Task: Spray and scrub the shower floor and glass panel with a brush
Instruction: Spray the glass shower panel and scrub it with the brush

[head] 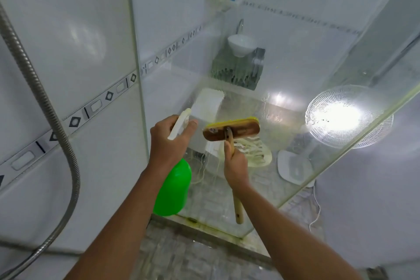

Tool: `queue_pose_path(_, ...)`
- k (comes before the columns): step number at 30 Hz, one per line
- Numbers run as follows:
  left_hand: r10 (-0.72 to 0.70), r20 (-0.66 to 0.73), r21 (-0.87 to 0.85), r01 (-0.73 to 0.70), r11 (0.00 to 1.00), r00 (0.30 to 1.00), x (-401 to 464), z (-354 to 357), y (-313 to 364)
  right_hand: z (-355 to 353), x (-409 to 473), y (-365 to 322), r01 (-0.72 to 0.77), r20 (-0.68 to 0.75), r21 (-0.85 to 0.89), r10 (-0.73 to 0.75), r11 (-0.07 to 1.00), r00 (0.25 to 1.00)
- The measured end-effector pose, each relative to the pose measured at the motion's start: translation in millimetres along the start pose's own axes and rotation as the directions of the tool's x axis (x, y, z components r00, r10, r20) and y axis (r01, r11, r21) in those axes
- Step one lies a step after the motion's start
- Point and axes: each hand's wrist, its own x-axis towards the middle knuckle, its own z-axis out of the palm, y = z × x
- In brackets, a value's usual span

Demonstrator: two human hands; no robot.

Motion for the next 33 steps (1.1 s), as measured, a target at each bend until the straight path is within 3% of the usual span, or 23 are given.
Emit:
queue_pose_path(9, 0.052, 0.127, -0.049, -0.046, 0.998, 0.991, 5, 37, 51, -142, 72, -183, 0.273, -0.214, 0.306, -0.213, 0.912, 0.953)
queue_pose_path(14, 0.046, 0.179, -0.04, -0.04, 0.998, 0.983, 11, 48, 89, -204, 83, -210, 0.288, -0.264, 0.434, -0.185, 0.854, 0.947)
queue_pose_path(22, 0.07, 0.206, 0.013, -0.074, 0.997, 0.976, 5, 53, 93, -194, 72, -190, 0.257, -0.277, 0.369, -0.158, 0.893, 0.948)
queue_pose_path(25, 0.093, 0.147, -0.008, -0.093, 0.996, 0.985, 5, 51, 93, -171, 64, -168, 0.261, -0.276, 0.337, -0.17, 0.905, 0.946)
queue_pose_path(30, 0.172, 0.076, -0.01, -0.172, 0.985, 0.982, 5, 43, 93, -91, 26, -77, 0.118, -0.04, 0.253, -0.111, 0.96, 0.993)
queue_pose_path(33, 0.206, 0.071, -0.01, -0.205, 0.979, 0.976, 5, 36, 93, -56, 1, -19, -0.025, -0.022, 0.238, 0.031, 0.971, 0.999)
